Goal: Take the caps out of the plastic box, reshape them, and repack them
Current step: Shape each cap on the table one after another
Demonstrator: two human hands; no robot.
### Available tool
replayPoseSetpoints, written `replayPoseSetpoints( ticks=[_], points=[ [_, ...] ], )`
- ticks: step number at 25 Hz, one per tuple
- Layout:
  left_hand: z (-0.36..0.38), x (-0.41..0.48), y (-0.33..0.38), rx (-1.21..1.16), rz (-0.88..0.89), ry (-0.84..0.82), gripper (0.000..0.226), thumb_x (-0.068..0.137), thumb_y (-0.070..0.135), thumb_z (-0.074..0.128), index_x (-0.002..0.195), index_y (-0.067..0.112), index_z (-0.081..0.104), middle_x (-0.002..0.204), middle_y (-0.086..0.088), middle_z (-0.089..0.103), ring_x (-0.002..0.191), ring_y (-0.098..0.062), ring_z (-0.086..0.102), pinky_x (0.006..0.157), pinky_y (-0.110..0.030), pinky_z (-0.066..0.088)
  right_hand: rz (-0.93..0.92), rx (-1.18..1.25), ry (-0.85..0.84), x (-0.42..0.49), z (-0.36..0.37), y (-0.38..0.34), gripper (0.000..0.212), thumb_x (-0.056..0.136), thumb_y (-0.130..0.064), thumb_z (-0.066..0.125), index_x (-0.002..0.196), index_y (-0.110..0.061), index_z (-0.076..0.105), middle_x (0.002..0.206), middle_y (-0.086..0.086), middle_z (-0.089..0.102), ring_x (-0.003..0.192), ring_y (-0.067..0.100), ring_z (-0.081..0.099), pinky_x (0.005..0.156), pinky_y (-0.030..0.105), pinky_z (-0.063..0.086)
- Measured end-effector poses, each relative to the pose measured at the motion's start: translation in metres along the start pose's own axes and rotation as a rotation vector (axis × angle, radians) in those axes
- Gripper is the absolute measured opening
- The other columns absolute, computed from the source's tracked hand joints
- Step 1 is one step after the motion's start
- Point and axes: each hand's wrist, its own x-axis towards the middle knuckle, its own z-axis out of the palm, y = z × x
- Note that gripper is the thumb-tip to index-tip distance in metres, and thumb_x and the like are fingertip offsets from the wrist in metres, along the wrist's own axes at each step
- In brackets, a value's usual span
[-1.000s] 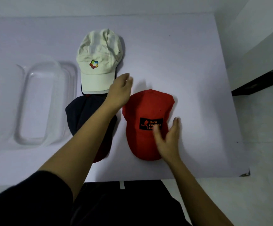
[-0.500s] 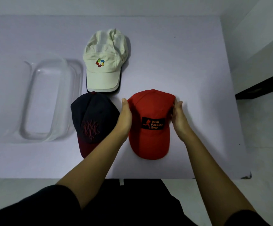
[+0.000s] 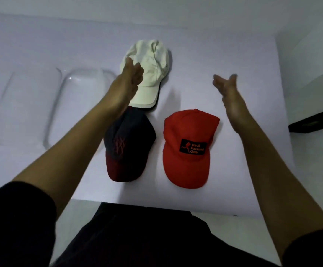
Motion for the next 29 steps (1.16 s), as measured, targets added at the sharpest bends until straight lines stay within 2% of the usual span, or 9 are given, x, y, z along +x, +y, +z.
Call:
replayPoseSetpoints(
  ticks=[3,6,10,12,14,17,21,24,29],
  points=[
    [-0.042,0.018,-0.002,0.204,-0.027,-0.034,0.066,0.098,0.054,0.011,0.148,0.012,0.022,0.155,-0.003,0.028,0.141,-0.016,0.031,0.113,-0.032,0.022,-0.119,-0.281,-0.15,0.017,0.042,-0.019,0.043,0.1,-0.036,0.034,0.14,-0.023,0.041,0.148,-0.002,0.041,0.137,0.012,0.035,0.106,0.02,0.023],
    [-0.069,0.041,-0.012,0.355,-0.075,-0.107,0.059,0.1,0.048,0.019,0.147,0.013,0.026,0.149,0.003,0.034,0.136,-0.015,0.034,0.11,-0.032,0.025,-0.181,-0.573,-0.259,0.045,0.09,-0.033,0.054,0.095,-0.027,0.05,0.144,-0.017,0.032,0.153,0.006,0.032,0.14,0.02,0.03,0.108,0.023,0.022],
    [-0.096,0.082,-0.032,0.664,-0.124,-0.177,0.056,0.097,0.013,0.039,0.149,0.015,0.02,0.157,-0.007,0.023,0.143,-0.026,0.026,0.113,-0.037,0.024,-0.034,-0.912,-0.496,0.087,0.139,-0.025,0.098,0.079,-0.011,0.069,0.15,-0.012,0.001,0.16,0.011,0.0,0.145,0.028,0.013,0.116,0.036,0.022],
    [-0.1,0.097,-0.037,0.83,-0.141,-0.302,0.069,0.091,0.001,0.039,0.151,0.017,0.01,0.158,-0.011,0.019,0.142,-0.029,0.027,0.113,-0.038,0.025,0.029,-1.012,-0.516,0.101,0.154,-0.016,0.129,0.067,-0.02,0.082,0.146,-0.012,-0.02,0.157,0.013,-0.018,0.146,0.032,0.005,0.116,0.041,0.023],
    [-0.097,0.106,-0.042,0.934,-0.093,-0.45,0.082,0.086,0.0,0.048,0.151,0.016,0.0,0.158,-0.013,0.016,0.139,-0.032,0.031,0.108,-0.037,0.032,-0.028,-1.018,-0.484,0.108,0.166,-0.006,0.143,0.061,-0.032,0.085,0.139,-0.015,-0.034,0.152,0.016,-0.031,0.145,0.035,0.007,0.115,0.044,0.027],
    [-0.093,0.112,-0.047,1.012,-0.018,-0.517,0.101,0.08,0.006,0.064,0.148,0.007,-0.01,0.158,-0.015,0.002,0.141,-0.031,0.024,0.108,-0.035,0.033,-0.131,-0.968,-0.49,0.11,0.172,0.006,0.124,0.077,-0.027,0.071,0.136,-0.02,-0.037,0.148,0.018,-0.038,0.136,0.038,0.031,0.101,0.041,0.044],
    [-0.09,0.119,-0.061,1.108,0.061,-0.431,0.114,0.073,0.036,0.075,0.148,0.004,-0.005,0.154,-0.02,0.008,0.136,-0.039,0.026,0.108,-0.047,0.034,-0.179,-0.974,-0.525,0.113,0.174,0.016,0.094,0.091,-0.032,0.049,0.141,-0.018,-0.029,0.153,0.025,-0.022,0.143,0.037,0.019,0.114,0.042,0.028],
    [-0.084,0.117,-0.063,1.243,0.193,-0.268,0.087,0.09,0.032,0.055,0.15,0.012,-0.004,0.155,-0.025,0.003,0.133,-0.045,0.027,0.1,-0.055,0.038,-0.161,-0.848,-0.488,0.111,0.178,0.008,0.083,0.095,-0.04,0.042,0.146,-0.016,-0.019,0.158,0.017,-0.012,0.147,0.027,-0.004,0.119,0.045,0.014],
    [-0.08,0.091,-0.042,1.11,0.428,-0.129,0.069,0.096,0.0,0.033,0.15,0.031,0.004,0.158,-0.022,-0.005,0.142,-0.046,0.01,0.105,-0.054,0.033,-0.349,-0.744,0.01,0.103,0.176,-0.025,0.09,0.083,-0.02,0.066,0.15,-0.01,0.007,0.154,0.015,0.026,0.136,0.031,0.034,0.108,0.045,0.037]
  ],
)
